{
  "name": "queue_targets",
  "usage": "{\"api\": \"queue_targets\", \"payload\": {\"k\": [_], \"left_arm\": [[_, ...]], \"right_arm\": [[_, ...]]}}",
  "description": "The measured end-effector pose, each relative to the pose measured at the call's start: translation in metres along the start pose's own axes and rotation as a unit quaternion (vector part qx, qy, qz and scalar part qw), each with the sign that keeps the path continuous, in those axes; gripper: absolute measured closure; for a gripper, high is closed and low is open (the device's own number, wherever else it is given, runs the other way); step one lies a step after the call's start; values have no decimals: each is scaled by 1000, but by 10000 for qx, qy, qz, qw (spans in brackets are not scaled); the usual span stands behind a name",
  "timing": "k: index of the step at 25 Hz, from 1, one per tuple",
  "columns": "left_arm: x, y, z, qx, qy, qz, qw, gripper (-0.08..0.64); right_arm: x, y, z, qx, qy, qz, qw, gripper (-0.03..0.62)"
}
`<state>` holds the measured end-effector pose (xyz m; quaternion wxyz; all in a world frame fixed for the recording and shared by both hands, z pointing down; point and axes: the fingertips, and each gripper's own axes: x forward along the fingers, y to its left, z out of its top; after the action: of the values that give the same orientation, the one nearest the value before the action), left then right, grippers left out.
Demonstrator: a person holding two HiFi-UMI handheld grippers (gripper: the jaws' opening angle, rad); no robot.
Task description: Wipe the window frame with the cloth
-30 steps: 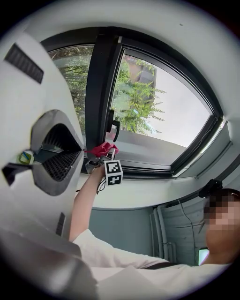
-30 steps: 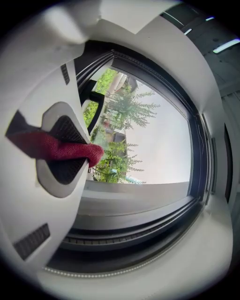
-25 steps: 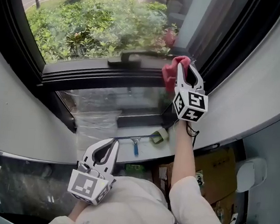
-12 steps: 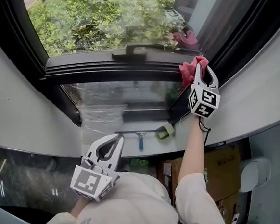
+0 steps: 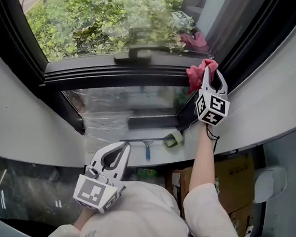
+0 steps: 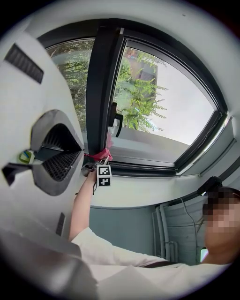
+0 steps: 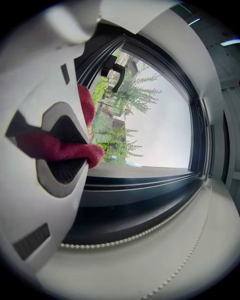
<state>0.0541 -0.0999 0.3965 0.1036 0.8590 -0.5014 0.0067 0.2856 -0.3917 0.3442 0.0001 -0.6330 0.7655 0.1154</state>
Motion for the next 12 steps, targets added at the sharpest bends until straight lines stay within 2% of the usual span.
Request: {"api": "queue_targets", "payload": {"k": [12], "left_arm": [[-2, 0, -3, -33, -7, 4, 10000, 552]], "right_arm": [[-1, 6, -1, 17, 144, -101, 9998, 505]]}}
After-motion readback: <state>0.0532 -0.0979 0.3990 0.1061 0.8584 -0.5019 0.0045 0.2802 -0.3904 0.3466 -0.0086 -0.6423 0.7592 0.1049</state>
